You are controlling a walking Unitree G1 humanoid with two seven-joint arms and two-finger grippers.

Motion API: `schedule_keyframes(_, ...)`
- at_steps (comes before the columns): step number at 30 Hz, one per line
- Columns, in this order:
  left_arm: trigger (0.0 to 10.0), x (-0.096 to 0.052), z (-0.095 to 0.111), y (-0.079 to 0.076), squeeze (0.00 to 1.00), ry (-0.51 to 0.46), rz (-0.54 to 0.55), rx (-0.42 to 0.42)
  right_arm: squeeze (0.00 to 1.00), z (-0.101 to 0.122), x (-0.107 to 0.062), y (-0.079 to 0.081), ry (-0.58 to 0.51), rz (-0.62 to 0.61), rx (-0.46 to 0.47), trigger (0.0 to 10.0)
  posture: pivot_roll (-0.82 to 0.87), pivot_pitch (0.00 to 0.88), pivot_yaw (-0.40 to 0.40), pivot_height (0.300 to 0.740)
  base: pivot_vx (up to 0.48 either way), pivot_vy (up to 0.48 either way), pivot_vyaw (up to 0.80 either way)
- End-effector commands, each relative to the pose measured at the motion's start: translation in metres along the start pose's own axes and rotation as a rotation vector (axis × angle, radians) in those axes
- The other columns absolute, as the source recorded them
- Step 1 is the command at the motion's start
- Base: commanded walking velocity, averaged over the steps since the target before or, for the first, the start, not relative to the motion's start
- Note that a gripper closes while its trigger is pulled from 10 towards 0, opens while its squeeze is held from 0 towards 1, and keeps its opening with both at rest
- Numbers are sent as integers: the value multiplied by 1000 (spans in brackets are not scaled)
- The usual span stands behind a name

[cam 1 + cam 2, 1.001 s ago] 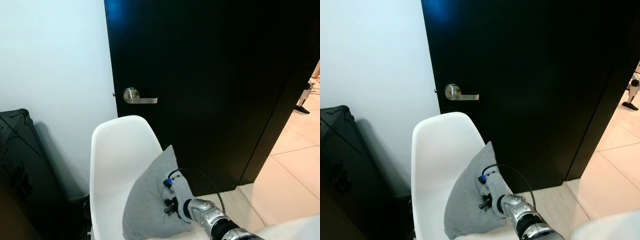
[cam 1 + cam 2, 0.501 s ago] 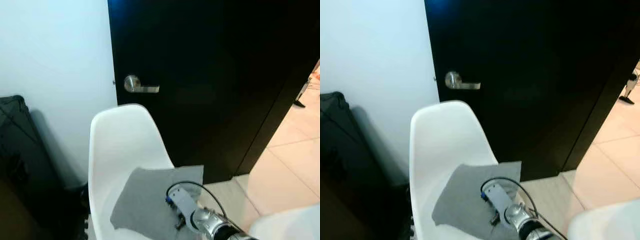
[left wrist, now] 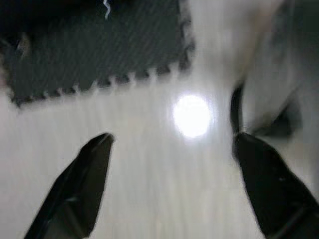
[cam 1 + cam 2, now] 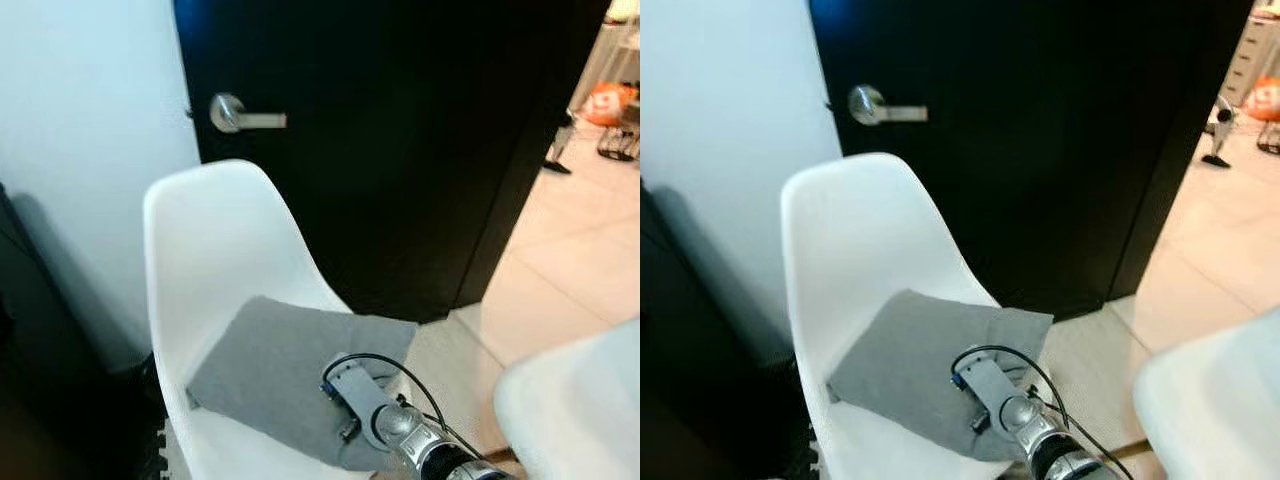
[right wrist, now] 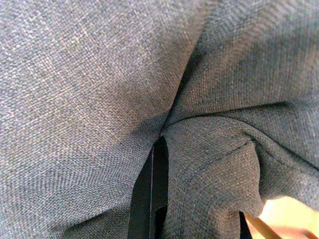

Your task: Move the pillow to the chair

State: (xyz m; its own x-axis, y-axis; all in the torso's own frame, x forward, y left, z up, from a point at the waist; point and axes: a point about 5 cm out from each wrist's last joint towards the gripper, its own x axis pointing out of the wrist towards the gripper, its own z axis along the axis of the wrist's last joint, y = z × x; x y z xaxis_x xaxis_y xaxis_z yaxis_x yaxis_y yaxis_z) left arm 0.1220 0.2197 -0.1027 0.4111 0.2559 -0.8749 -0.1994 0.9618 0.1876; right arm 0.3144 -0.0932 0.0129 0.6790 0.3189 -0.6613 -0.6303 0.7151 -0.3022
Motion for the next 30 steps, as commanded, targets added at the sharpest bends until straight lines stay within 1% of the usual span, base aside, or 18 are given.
schedule_keyframes(1,10000,-2,-12,-12,0,52,-51,11,0,23,2,5,-96,39,-11,10000,7,147,-44,580,0,0,0)
schedule_keyframes(5,10000,-2,-12,-11,0,50,-50,10,0,31,2,6,-125,45,-15,10000,9,152,-39,576,0,0,0)
schedule_keyframes(7,10000,-2,-12,-10,0,49,-49,11,0,38,2,6,-148,48,-26,10000,12,157,-37,571,0,0,0)
schedule_keyframes(9,10000,-2,-13,-11,0,46,-51,14,0,46,3,4,-148,27,-120,10000,21,169,-43,563,0,0,0)
schedule_keyframes(11,10000,-2,-13,-11,0,46,-51,14,0,46,3,4,-148,27,-120,10000,21,169,-43,563,0,0,0)
schedule_keyframes(12,10000,-3,-13,-12,0,45,-52,13,0,47,3,3,-130,16,-163,10000,23,172,-47,563,0,0,0)
schedule_keyframes(13,10000,-3,-13,-12,0,44,-52,11,0,46,3,0,-98,-2,-238,10000,29,177,-52,563,0,0,0)
schedule_keyframes(15,10000,-3,-13,-13,0,43,-52,5,0,41,2,-7,-41,-23,-314,10000,31,180,-55,563,0,0,0)
schedule_keyframes(16,10000,-3,-13,-13,0,43,-52,5,0,41,2,-7,-41,-23,-314,10000,31,180,-55,563,0,0,0)
schedule_keyframes(17,10000,-3,-14,-14,0,43,-52,3,0,40,2,-11,-28,-34,-323,10000,32,182,-56,563,0,0,0)
schedule_keyframes(20,10000,-3,-15,-15,0,47,-53,1,0,43,0,-15,-47,-26,-277,10000,32,183,-56,563,0,0,0)
schedule_keyframes(21,10000,-3,-16,-15,0,49,-53,1,0,46,0,-15,-71,-14,-256,10000,30,183,-55,563,0,0,0)
schedule_keyframes(22,10000,-4,-17,-15,0,53,-51,5,27,53,-1,-14,-128,7,-206,10000,30,183,-55,563,0,0,0)
schedule_keyframes(25,10000,-4,-18,-14,0,54,-50,6,27,56,-1,-14,-145,11,-192,10000,30,183,-55,563,0,0,0)
schedule_keyframes(26,10000,-4,-18,-14,0,54,-50,5,761,56,-1,-15,-147,12,-182,10000,33,184,-56,563,0,0,0)
schedule_keyframes(27,10000,-4,-18,-14,0,54,-50,5,761,56,-1,-15,-147,12,-182,10000,33,184,-56,563,0,0,0)
schedule_keyframes(28,10000,-3,-17,-14,0,53,-49,5,1000,58,-1,-13,-168,34,-161,10000,32,177,-57,563,0,0,0)
schedule_keyframes(30,10000,-3,-16,-13,0,52,-47,5,1000,60,-1,-12,-184,51,-145,10000,32,177,-57,563,0,0,0)
